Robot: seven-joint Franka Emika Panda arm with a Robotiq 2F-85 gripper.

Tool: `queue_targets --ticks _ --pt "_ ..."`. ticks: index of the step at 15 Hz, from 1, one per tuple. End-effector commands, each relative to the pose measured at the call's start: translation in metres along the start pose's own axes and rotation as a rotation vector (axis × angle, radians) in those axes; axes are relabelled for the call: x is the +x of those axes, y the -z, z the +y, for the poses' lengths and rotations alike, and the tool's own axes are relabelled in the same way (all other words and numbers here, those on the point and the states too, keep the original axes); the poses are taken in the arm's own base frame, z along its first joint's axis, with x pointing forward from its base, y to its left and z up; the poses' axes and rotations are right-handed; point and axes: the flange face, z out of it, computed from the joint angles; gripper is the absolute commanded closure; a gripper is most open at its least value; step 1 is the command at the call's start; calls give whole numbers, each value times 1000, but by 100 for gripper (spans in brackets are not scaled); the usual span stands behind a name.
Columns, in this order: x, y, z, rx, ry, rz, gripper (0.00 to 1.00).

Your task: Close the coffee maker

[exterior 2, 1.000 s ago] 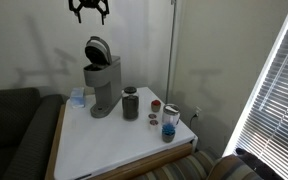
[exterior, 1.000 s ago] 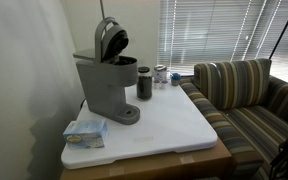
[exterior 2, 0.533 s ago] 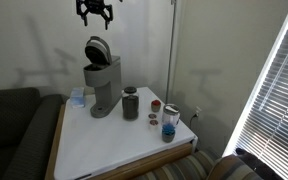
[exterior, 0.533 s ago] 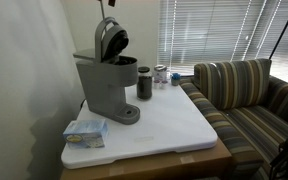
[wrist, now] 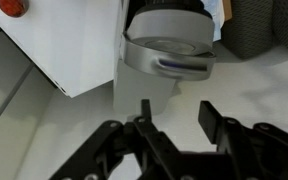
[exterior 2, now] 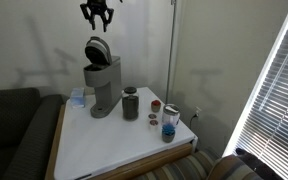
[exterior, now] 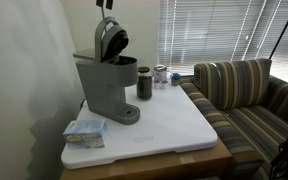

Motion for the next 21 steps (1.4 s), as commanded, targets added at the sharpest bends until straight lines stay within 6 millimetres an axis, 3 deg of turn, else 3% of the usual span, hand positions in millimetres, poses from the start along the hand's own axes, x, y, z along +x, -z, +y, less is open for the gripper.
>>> queue_targets --ticks 1,2,3,6,12,13,15,21 --pt "-1 7 5 23 44 1 76" --pt "0 8 4 26 62 4 84" --pt "1 6 0 3 27 3 65" --pt "1 9 -1 5 44 5 83" --pt "1 8 -1 6 48 4 83" --pt "1 7 0 6 48 4 96" --pt "1 3 2 15 56 7 100" --pt "-3 -19 2 36 50 -47 100"
